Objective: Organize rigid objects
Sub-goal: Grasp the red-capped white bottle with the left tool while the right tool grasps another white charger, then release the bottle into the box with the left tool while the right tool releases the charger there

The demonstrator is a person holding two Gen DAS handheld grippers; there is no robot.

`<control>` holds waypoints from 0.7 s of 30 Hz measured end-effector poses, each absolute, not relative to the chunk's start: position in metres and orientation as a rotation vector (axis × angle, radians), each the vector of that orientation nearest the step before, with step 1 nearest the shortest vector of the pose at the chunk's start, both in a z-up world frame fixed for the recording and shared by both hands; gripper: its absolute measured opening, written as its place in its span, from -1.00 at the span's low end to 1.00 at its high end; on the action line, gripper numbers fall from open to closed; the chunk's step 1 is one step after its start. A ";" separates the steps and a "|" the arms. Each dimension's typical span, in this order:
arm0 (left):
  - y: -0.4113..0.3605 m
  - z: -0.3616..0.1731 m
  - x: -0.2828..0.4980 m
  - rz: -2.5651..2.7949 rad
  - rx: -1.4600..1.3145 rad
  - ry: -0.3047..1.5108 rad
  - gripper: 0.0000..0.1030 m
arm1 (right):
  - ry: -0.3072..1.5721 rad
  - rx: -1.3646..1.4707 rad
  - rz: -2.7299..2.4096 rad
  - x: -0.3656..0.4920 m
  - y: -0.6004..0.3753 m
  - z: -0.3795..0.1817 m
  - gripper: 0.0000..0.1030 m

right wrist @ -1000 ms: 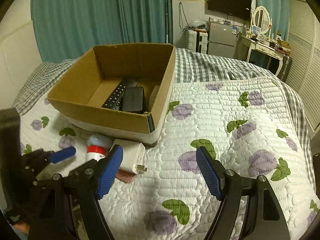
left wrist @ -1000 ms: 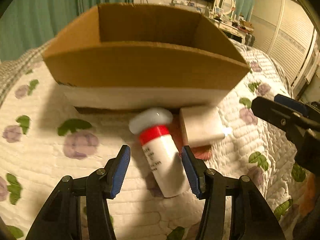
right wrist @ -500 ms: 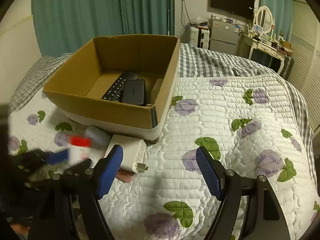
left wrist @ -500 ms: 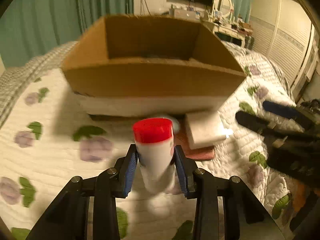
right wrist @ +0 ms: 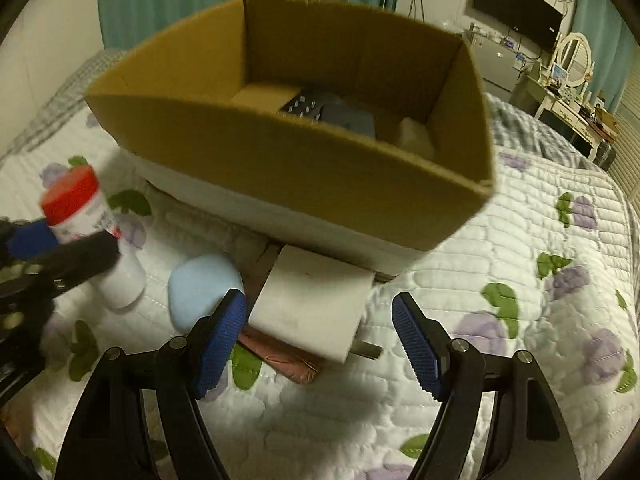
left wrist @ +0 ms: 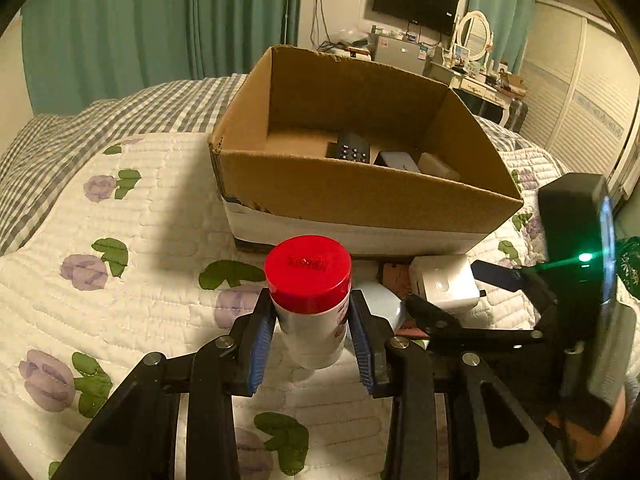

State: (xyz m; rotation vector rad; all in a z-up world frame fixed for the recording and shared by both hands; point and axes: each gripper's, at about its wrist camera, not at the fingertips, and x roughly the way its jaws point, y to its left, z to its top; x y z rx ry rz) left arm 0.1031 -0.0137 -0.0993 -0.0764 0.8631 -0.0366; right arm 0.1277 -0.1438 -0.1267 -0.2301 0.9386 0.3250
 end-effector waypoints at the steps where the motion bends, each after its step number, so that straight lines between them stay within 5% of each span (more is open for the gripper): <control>1: -0.014 -0.099 0.103 -0.037 -0.077 0.863 -0.29 | 0.945 -0.236 0.318 0.130 -0.142 -0.130 0.45; 3: -0.014 -0.099 0.103 -0.037 -0.076 0.863 -0.29 | 0.960 -0.246 0.308 0.133 -0.140 -0.135 0.26; 12: -0.015 -0.084 0.091 -0.032 -0.068 0.828 -0.28 | 0.934 -0.239 0.345 0.112 -0.146 -0.122 0.23; 15: -0.018 -0.073 0.082 -0.039 -0.068 0.806 -0.28 | 0.898 -0.240 0.360 0.096 -0.149 -0.102 0.00; 21: -0.018 -0.057 0.068 -0.035 -0.078 0.785 -0.28 | 0.893 -0.231 0.395 0.080 -0.146 -0.088 -0.01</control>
